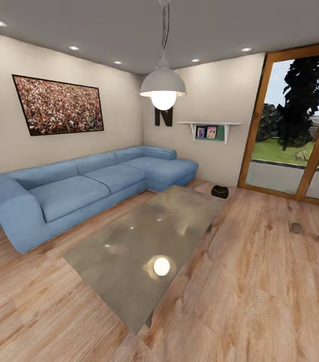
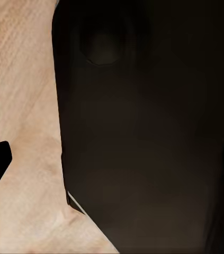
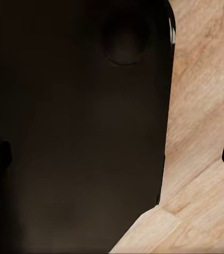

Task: Place each of the two pumpkins and all three candles from the living room inside a cabinet in the living room (use any cabinet), then make sure every cabinet is closed, and position the cauldron so it is next to a table in the living room.

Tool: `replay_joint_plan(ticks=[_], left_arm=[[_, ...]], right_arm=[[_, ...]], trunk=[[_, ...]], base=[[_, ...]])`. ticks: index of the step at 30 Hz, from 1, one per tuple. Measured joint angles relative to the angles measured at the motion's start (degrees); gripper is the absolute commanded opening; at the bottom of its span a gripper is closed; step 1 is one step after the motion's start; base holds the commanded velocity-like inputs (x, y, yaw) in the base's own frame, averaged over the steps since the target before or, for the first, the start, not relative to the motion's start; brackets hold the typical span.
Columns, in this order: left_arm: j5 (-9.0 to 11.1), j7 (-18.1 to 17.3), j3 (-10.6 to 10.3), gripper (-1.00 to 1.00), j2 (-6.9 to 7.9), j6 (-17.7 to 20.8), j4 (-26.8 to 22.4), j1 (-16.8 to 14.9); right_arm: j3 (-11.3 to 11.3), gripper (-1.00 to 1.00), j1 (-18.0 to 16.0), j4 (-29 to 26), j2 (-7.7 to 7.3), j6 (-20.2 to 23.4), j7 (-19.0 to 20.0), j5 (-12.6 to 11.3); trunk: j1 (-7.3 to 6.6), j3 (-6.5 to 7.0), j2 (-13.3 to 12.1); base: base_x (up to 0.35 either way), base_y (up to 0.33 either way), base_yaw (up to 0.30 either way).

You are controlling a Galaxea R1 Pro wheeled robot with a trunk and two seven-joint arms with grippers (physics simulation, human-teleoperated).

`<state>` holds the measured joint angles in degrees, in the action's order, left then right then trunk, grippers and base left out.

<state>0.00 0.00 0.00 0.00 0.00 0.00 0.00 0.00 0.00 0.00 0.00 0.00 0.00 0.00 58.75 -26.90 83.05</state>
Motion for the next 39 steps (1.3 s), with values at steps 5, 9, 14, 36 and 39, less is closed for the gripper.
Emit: replay_joint_plan(ticks=[5, 9, 14, 36, 39], left_arm=[[0.02, 0.08, 0.00, 1.00, -1.60, 0.16, -1.13, 0.49], [0.01, 0.08, 0.00, 1.00, -2.89, 0.16, -1.47, 0.41], [0.00, 0.08, 0.00, 1.00, -3.84, 0.16, -1.54, 0.41], [0.00, 0.08, 0.00, 1.00, -3.89, 0.16, -1.55, 0.41], [-0.03, -0.03, -0.04, 1.00, -3.90, 0.16, -1.55, 0.41]], right_arm=[[0.05, 1.00, -1.11, 0.19, 1.61, 0.16, 0.24, 0.23], [-0.03, 1.00, -1.56, 0.06, 1.39, 0.03, 0.17, 0.19], [-0.04, 1.00, -1.64, 0.01, 0.99, -0.07, 0.16, 0.17], [0.01, 1.00, -1.65, 0.00, 0.96, -0.08, 0.16, 0.16], [0.01, 1.00, -1.65, 0.00, 0.95, -0.08, 0.16, 0.18]], trunk=[[-0.02, 0.01, 0.00], [-0.02, 0.01, 0.00], [-0.02, 0.01, 0.00], [-0.02, 0.01, 0.00], [-0.02, 0.01, 0.00]], base=[[0.000, 0.000, 0.000], [0.000, 0.000, 0.000], [0.000, 0.000, 0.000], [0.000, 0.000, 0.000], [0.000, 0.000, 0.000]])
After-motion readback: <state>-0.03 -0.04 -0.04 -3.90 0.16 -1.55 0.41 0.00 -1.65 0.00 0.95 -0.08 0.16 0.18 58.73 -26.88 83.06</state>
